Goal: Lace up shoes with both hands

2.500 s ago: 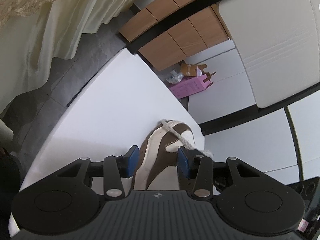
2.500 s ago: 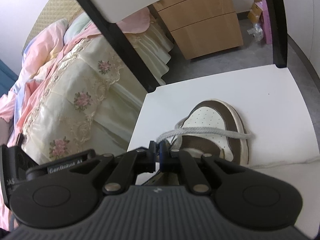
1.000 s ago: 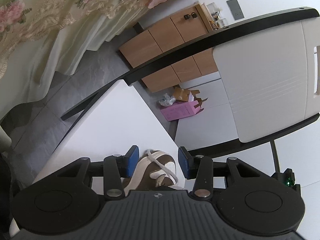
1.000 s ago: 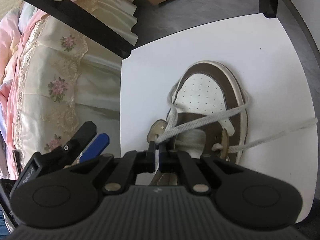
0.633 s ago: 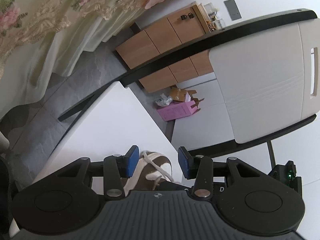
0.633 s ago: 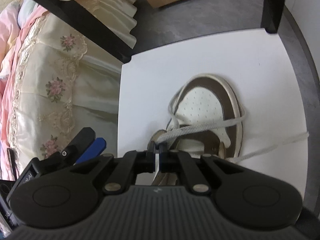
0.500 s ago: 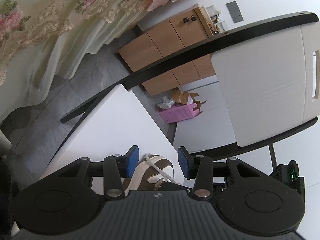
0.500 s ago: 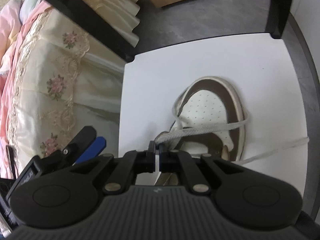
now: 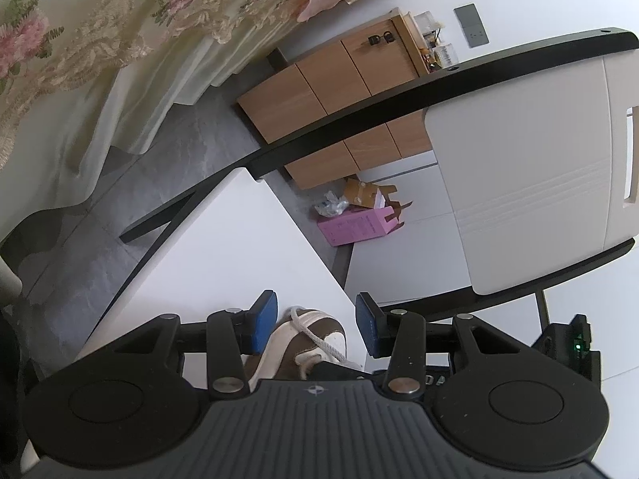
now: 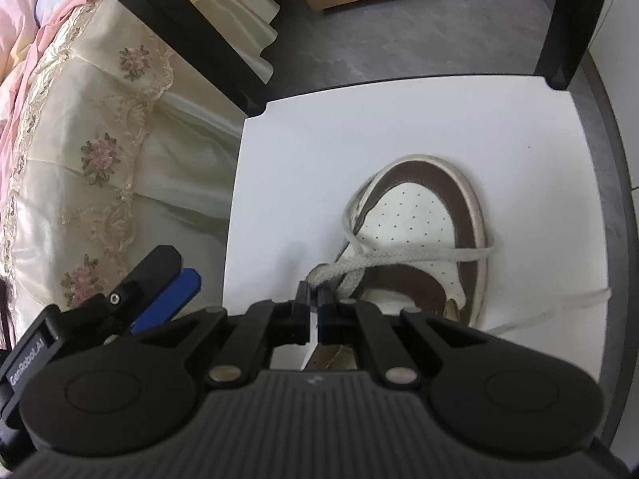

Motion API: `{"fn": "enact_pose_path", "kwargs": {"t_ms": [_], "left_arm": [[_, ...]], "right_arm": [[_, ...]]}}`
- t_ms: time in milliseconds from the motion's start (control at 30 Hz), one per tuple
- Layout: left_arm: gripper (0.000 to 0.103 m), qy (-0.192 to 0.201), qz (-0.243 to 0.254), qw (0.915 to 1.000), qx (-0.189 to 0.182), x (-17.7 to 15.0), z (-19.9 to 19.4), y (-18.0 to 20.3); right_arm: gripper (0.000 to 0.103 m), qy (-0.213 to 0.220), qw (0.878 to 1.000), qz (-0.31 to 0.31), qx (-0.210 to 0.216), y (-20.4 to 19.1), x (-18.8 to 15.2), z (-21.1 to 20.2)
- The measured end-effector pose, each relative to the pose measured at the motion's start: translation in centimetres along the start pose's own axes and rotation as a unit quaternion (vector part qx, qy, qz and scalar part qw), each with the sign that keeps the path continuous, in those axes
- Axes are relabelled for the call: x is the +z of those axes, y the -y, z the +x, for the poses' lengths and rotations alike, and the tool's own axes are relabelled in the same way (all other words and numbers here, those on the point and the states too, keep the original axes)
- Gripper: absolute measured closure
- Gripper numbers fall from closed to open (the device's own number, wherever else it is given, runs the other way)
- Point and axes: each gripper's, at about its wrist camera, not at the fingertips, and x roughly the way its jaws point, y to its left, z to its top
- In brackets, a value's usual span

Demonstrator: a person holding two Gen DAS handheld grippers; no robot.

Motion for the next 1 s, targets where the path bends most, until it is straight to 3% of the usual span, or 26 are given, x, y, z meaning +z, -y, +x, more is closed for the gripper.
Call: {"fn": "enact_pose_path", "kwargs": {"t_ms": [167, 267, 433, 500, 567, 667, 733, 800, 900, 1000], "left_arm": [[0.055, 0.0, -0.002, 1.0, -0.002, 0.0, -0.1, 0.0], [0.055, 0.0, 0.0, 1.0, -0.002, -0.1, -0.1, 0.0], [0.055, 0.0, 0.001, 1.0, 0.001, 0.0, -0.2, 0.0], [0.055, 0.0, 0.009, 0.9999, 0.007, 0.0, -0.3, 0.1], [0.055, 0.001, 0.03, 0.9994, 0.019, -0.2, -0.6, 0.5], [0.055, -0.003, 0.089, 0.9954, 0.037, -1.1, -1.3, 1.5], [0.055, -0.015, 0.143, 0.9888, 0.041, -2.3, -2.0, 2.5], [0.055, -0.023, 0.199, 0.9789, 0.042, -3.9, -3.0, 3.4], [0.054, -0.033, 0.265, 0.9628, 0.043, -6.1, -4.0, 4.4], [0.054, -0.053, 0.316, 0.9466, 0.039, -7.8, -3.5, 5.3]], "right_arm": [[0.093, -0.016, 0.999, -0.027, 0.009, -0.3, -0.2, -1.2], [0.065, -0.02, 0.999, -0.046, 0.011, -0.6, -0.5, -2.0], [0.065, -0.032, 0.993, -0.115, -0.008, -2.0, -1.5, -3.4], [0.066, -0.032, 0.984, -0.171, -0.029, -2.9, -1.8, -4.0], [0.066, -0.022, 0.963, -0.26, -0.061, -4.3, -2.3, -4.6], [0.066, -0.019, 0.911, -0.398, -0.107, -6.1, -3.1, -4.5], [0.067, -0.027, 0.87, -0.476, -0.13, -7.1, -3.5, -4.1], [0.068, -0.047, 0.846, -0.514, -0.132, -7.7, -3.6, -3.6], [0.071, -0.081, 0.834, -0.533, -0.121, -8.1, -3.3, -2.6], [0.074, -0.113, 0.834, -0.526, -0.118, -7.9, -2.8, -1.2]]}}
